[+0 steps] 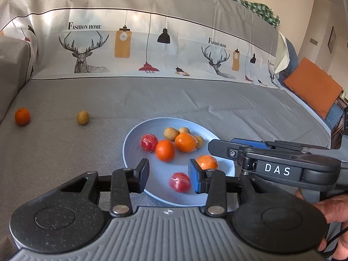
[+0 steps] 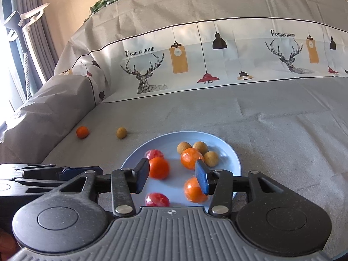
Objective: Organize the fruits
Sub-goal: 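Grasp the last orange with left tool while right tool grasps a yellow fruit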
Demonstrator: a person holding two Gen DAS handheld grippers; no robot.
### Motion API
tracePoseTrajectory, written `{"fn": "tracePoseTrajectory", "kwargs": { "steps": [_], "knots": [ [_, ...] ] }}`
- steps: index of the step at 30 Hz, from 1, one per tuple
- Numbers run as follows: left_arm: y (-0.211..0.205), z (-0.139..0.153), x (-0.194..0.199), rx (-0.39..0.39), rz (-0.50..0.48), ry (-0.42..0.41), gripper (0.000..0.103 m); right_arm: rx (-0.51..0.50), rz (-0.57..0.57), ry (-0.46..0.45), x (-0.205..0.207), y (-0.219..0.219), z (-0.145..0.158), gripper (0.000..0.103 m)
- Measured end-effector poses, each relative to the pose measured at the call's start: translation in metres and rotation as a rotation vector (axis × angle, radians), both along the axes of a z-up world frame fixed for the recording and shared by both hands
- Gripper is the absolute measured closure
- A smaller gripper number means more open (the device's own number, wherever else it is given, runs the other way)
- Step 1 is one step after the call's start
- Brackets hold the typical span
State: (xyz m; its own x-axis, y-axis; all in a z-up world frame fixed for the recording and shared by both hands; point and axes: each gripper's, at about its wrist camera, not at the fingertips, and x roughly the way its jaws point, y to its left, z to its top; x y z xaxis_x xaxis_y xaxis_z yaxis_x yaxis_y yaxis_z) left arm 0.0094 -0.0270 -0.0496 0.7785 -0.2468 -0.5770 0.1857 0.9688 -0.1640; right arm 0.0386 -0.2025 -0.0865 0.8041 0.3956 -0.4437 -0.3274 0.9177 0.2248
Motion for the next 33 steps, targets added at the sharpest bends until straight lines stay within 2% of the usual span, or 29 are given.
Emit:
{"fn": "tracePoseTrajectory", "kwargs": {
  "steps": [4, 8, 11, 13, 15, 17, 20, 26, 30, 32, 33],
  "knots": [
    [0.005, 0.003, -0.001, -0.008, 0.024, -0.007, 0.06, 0.005, -0.007, 0.001, 0.001, 0.0, 0.0, 0.053],
    [0.016, 0.008, -0.001, -0.042, 0.076, -0.022, 0.068, 0.014, -0.014, 0.005, 0.002, 0.001, 0.0, 0.053],
    [0.029, 0.016, -0.002, -0.075, 0.133, -0.048, 0.079, 0.028, -0.023, 0.007, 0.003, 0.001, 0.001, 0.053],
    [0.04, 0.024, -0.002, -0.101, 0.173, -0.07, 0.081, 0.041, -0.032, 0.003, 0.003, 0.002, 0.003, 0.053],
    [0.051, 0.034, -0.004, -0.122, 0.218, -0.099, 0.084, 0.051, -0.037, -0.005, 0.004, 0.004, 0.007, 0.06],
    [0.063, 0.045, -0.003, -0.151, 0.262, -0.117, 0.084, 0.059, -0.038, -0.022, 0.004, 0.007, 0.011, 0.075],
    [0.084, 0.065, 0.003, -0.173, 0.34, -0.136, 0.084, 0.075, -0.024, -0.053, 0.006, 0.016, 0.021, 0.08],
    [0.132, 0.09, 0.045, -0.204, 0.48, -0.125, 0.084, 0.115, 0.041, -0.068, 0.015, 0.042, 0.036, 0.08],
    [0.164, 0.086, 0.064, -0.213, 0.571, -0.132, 0.084, 0.138, 0.09, -0.059, 0.026, 0.064, 0.043, 0.08],
    [0.176, 0.071, 0.069, -0.21, 0.61, -0.079, 0.084, 0.142, 0.116, -0.06, 0.033, 0.078, 0.046, 0.08],
    [0.184, 0.062, 0.074, -0.218, 0.643, -0.009, 0.084, 0.145, 0.127, -0.06, 0.036, 0.084, 0.046, 0.08]
  ]
}}
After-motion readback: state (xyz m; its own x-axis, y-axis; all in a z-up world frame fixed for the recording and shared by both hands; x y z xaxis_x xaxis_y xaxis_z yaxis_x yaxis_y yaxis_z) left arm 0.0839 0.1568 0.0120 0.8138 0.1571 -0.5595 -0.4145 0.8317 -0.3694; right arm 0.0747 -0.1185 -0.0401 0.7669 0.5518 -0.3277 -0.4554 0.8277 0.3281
